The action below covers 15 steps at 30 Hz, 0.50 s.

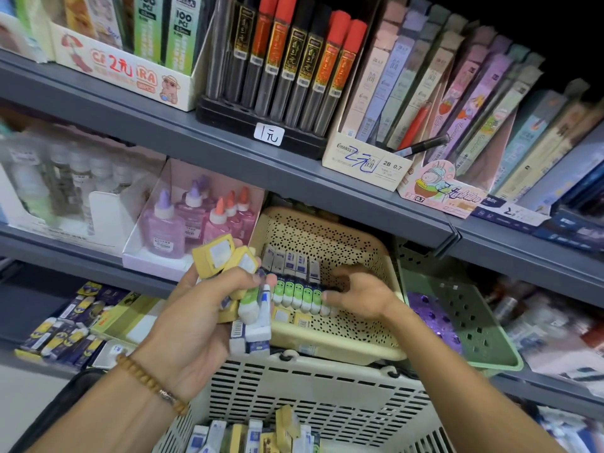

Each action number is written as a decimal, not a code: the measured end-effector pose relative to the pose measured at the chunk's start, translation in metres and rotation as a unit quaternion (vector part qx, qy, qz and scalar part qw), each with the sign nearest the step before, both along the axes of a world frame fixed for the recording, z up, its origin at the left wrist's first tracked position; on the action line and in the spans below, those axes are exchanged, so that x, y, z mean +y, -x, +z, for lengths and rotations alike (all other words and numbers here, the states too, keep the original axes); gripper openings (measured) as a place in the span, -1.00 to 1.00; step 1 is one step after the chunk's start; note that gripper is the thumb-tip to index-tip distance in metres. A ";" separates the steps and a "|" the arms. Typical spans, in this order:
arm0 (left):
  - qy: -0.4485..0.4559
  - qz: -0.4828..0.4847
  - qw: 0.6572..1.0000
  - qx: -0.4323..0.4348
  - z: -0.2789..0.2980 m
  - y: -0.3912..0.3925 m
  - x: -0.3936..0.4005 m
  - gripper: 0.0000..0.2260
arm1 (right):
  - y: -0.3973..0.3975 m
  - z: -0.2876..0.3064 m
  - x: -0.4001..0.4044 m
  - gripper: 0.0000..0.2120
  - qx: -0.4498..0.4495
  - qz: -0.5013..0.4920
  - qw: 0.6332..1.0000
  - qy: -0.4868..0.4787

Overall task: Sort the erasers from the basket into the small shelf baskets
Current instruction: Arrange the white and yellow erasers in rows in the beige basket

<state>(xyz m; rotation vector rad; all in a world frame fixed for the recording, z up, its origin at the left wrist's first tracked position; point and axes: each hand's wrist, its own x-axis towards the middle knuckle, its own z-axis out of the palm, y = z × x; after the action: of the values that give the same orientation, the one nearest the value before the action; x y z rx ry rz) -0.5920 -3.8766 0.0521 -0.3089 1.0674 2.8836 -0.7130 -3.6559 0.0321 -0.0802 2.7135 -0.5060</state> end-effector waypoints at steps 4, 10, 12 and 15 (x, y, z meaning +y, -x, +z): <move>-0.013 0.061 0.998 0.007 -0.003 0.003 0.005 -0.69 | -0.040 0.033 -0.024 -0.79 0.099 -0.035 0.961 0.257; 0.002 0.123 0.992 0.010 0.000 0.002 0.009 -0.70 | -0.100 0.057 -0.067 -0.70 -0.060 0.027 0.919 0.389; 0.016 0.145 0.989 -0.002 0.000 0.001 0.009 -0.69 | -0.107 0.054 -0.076 -0.76 -0.071 0.017 0.918 0.390; 0.042 0.177 0.983 -0.029 -0.001 0.001 0.008 -0.66 | -0.108 0.044 -0.082 -0.93 -0.081 -0.052 0.902 0.420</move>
<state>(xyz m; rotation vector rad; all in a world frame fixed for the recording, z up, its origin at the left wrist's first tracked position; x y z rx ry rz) -0.5931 -3.8688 0.0507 -0.6447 1.2397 3.1116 -0.6049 -3.7374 0.0762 -0.1122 2.1514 -1.5975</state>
